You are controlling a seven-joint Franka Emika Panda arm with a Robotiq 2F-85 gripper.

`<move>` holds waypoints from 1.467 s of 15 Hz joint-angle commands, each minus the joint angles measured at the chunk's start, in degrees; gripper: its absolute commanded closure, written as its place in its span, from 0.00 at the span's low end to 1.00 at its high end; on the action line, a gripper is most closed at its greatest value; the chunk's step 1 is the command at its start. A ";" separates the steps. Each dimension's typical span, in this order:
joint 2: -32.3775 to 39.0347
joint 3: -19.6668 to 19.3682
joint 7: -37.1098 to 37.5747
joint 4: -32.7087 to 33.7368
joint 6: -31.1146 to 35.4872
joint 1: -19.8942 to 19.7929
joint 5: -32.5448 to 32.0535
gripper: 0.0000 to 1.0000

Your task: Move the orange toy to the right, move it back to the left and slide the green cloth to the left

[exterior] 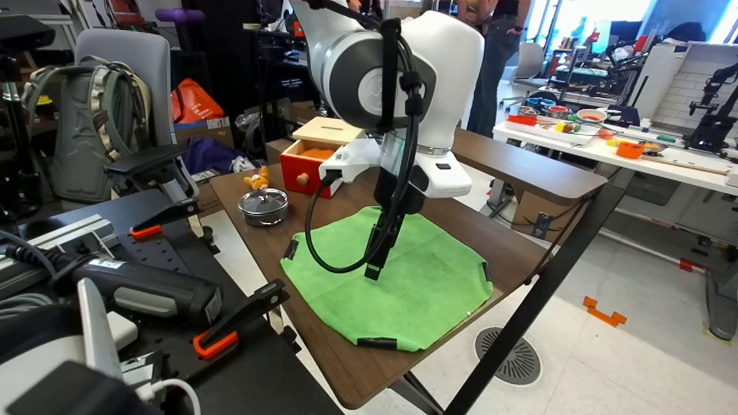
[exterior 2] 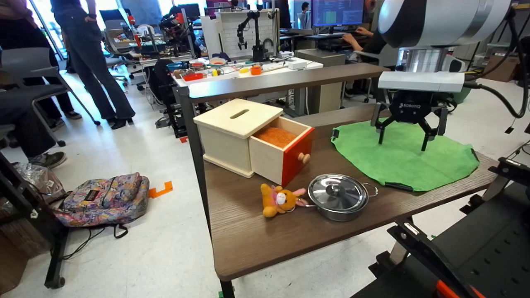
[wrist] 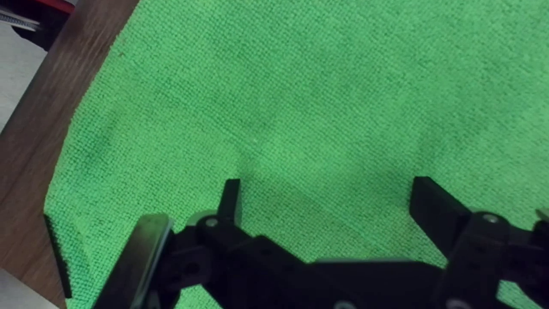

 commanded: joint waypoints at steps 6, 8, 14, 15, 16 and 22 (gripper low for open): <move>3.20 -1.17 4.13 3.75 -0.80 0.98 -1.21 0.00; 3.32 -0.68 3.80 4.19 -0.29 0.74 -0.98 0.00; 6.15 0.92 2.82 8.99 -0.96 0.79 -0.95 0.00; 6.78 1.23 2.62 10.00 -1.29 0.78 -0.95 0.00; 7.46 1.67 2.18 11.27 -1.73 0.79 -1.03 0.00; 10.56 1.16 3.81 18.16 -5.33 3.73 -3.64 0.00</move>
